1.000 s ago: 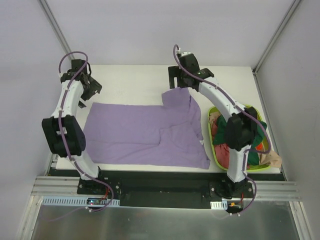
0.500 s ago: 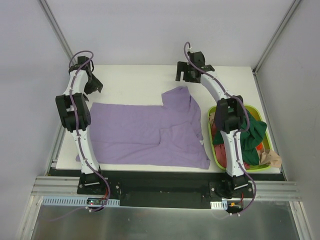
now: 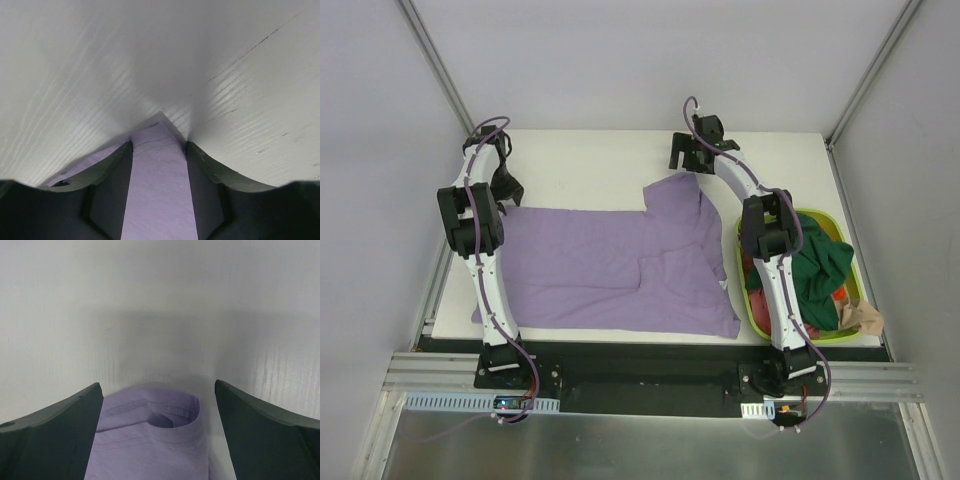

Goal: Fold and stack the t-shirts
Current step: Grap the side of the flattened tshirt furthest away from the robot with both arms

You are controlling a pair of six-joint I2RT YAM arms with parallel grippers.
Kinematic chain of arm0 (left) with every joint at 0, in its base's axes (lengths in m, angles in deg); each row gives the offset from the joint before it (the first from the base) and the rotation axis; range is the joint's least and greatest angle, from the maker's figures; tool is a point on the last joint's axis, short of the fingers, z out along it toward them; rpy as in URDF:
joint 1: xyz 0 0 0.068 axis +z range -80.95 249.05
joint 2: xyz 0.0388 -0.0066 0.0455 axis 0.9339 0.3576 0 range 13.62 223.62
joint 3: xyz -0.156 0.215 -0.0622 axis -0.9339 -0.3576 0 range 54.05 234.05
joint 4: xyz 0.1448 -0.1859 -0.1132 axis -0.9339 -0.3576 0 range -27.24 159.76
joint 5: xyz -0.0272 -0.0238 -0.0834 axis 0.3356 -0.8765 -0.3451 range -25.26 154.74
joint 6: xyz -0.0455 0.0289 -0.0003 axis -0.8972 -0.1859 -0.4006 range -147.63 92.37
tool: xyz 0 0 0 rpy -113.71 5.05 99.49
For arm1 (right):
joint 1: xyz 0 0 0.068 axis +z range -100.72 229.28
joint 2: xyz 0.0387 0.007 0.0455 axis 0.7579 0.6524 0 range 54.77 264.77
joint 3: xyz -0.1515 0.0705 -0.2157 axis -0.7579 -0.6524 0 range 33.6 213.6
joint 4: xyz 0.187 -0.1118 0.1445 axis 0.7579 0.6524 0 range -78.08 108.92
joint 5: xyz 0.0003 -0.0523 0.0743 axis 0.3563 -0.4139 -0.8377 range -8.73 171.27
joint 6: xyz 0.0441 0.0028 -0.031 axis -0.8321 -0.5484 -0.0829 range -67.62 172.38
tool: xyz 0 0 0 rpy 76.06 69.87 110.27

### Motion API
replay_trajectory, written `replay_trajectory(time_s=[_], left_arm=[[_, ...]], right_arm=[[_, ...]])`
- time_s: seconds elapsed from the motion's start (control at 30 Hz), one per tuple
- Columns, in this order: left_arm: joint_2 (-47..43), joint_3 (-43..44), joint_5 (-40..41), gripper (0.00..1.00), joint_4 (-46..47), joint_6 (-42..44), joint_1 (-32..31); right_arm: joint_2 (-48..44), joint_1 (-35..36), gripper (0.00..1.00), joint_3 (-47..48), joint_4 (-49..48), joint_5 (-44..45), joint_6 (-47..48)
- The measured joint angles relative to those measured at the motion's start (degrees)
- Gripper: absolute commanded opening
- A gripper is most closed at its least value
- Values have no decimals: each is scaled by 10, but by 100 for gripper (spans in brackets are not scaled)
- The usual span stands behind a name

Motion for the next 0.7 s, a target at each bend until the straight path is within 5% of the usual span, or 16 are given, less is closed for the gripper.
replay_trajectory(time_s=[0.1,0.3,0.37,0.53,0.7], left_arm=[[1,1,-2,36,-10,-1,0],[6,6,-10,4,-21,0,0],[6,7,-10,0,-25,2,0],[6,7,-7,0,-37,2,0],[6,7,7,0,-42,2,-3]], right_arm=[[3,0,97,0,0,-3,-5],[3,1,99,0,3,-25,-10],[3,1,93,0,5,-35,-10],[3,1,75,0,20,-60,-8],[3,2,35,-1,35,-57,2]])
